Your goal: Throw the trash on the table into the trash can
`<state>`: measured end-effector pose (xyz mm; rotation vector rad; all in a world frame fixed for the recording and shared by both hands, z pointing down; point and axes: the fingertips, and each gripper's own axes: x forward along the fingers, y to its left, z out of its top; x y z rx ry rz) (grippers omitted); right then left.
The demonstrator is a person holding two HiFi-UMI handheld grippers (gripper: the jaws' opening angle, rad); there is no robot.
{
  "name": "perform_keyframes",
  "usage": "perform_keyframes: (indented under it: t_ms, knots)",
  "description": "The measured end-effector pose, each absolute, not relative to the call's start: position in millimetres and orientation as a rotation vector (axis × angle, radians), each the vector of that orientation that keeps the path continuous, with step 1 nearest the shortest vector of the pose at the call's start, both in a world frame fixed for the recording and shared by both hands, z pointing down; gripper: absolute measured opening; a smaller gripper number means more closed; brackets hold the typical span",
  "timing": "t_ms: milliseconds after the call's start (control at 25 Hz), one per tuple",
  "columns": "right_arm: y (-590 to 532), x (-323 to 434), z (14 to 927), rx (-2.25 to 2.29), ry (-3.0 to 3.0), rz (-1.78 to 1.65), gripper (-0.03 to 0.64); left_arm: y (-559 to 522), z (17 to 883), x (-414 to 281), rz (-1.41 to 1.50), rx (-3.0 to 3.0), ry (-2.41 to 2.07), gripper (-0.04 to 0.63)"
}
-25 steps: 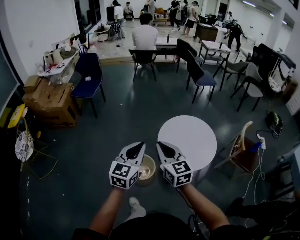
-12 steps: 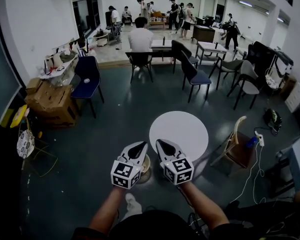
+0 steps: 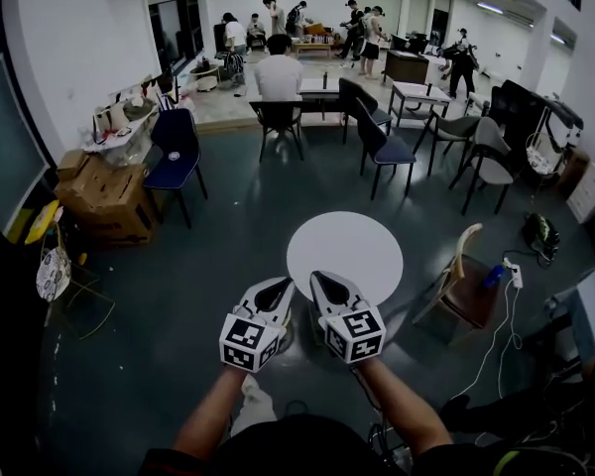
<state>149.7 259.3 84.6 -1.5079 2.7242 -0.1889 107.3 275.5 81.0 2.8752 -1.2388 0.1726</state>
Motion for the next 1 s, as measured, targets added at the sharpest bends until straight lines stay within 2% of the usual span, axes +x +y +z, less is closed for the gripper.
perform_keyframes:
  t_ms: [480,1000]
  knots:
    - [289.0,151.7,84.5,-1.457,2.727,-0.207,0.018,307.1,74.0,115.6,0.188,2.886,-1.249,0.015]
    - [298.2,119.0,78.5,-1.449,2.743,-0.185,0.018,319.0,66.5,86.2,0.146,2.876,-1.250,0.015]
